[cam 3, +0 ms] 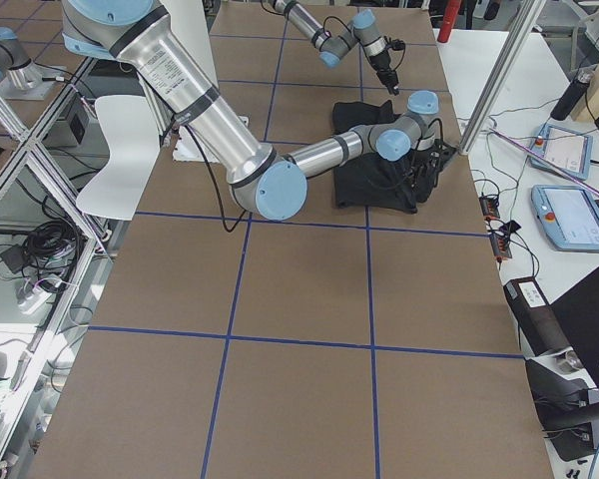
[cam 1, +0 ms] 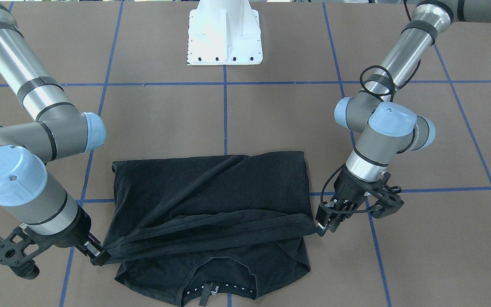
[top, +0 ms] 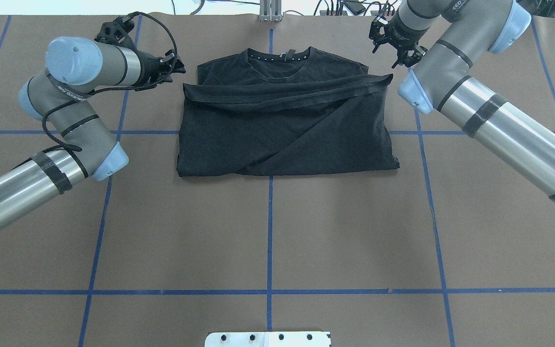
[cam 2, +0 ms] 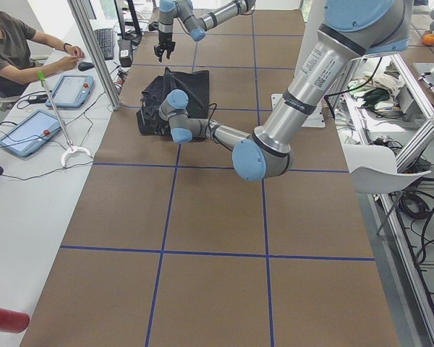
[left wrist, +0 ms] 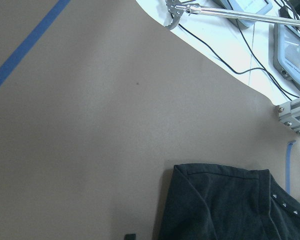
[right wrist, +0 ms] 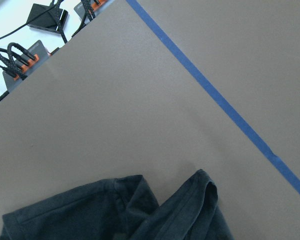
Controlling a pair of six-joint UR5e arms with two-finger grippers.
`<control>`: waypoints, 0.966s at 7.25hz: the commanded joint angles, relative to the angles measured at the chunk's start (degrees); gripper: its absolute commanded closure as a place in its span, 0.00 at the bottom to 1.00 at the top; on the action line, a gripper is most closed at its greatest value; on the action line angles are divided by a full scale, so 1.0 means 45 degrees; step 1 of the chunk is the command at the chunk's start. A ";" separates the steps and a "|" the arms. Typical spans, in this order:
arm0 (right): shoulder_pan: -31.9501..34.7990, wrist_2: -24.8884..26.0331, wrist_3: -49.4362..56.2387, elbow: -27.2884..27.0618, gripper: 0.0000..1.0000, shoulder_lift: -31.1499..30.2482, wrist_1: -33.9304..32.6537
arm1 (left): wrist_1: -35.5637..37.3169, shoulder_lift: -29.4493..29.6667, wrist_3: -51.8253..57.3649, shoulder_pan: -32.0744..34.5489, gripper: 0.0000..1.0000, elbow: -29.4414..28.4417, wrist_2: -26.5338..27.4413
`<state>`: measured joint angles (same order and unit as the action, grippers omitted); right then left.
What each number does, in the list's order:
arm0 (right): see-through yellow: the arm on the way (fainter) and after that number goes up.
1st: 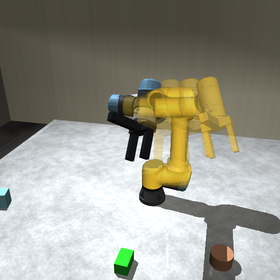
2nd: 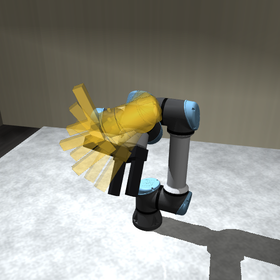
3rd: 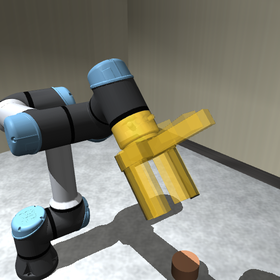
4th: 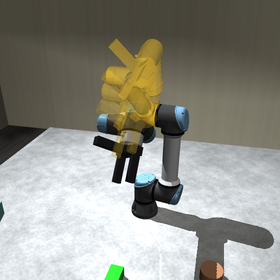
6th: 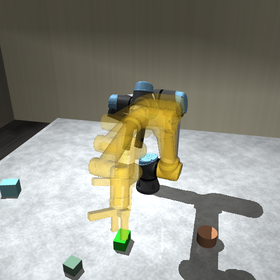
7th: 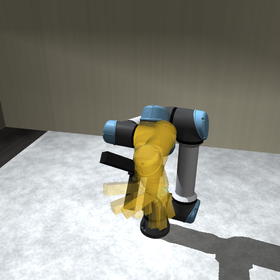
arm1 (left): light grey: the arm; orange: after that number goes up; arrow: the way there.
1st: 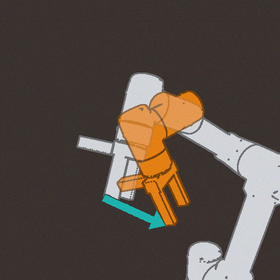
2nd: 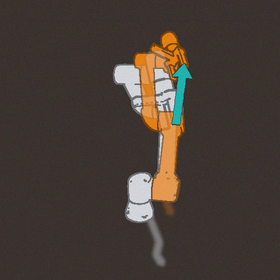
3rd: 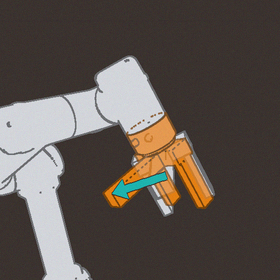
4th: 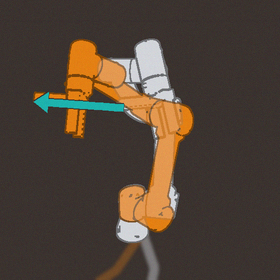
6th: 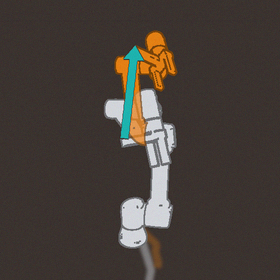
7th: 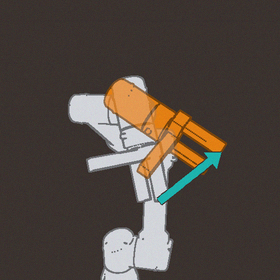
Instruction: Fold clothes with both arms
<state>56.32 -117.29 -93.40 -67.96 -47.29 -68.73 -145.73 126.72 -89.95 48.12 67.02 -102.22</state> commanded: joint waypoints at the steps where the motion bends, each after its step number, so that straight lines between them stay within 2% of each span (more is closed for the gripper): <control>1: -0.1160 0.0570 -0.2387 -0.3898 0.02 -0.3277 0.0779 | 0.0138 -0.0015 -0.0010 0.0029 0.49 0.0321 -0.0369; 2: -0.1981 0.1098 -0.2835 -0.5370 0.02 -0.4923 0.1497 | 0.0157 -0.0015 -0.0030 0.0029 0.49 0.0340 -0.0371; 3: -0.2763 0.1838 -0.4038 -0.5733 0.01 -0.5249 0.2103 | 0.0157 -0.0034 -0.0049 0.0029 0.49 0.0340 -0.0371; 5: -0.4172 0.3576 -0.4148 -0.6089 0.02 -0.6245 0.2768 | 0.0177 -0.0034 -0.0069 0.0029 0.49 0.0399 -0.0371; 7: -0.4236 0.3642 -0.4148 -0.6204 0.09 -0.6267 0.2735 | 0.0177 -0.0034 -0.0069 0.0029 0.49 0.0399 -0.0371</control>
<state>37.79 -101.55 -111.97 -95.30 -75.11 -56.65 -144.94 126.57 -90.26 48.25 68.78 -103.88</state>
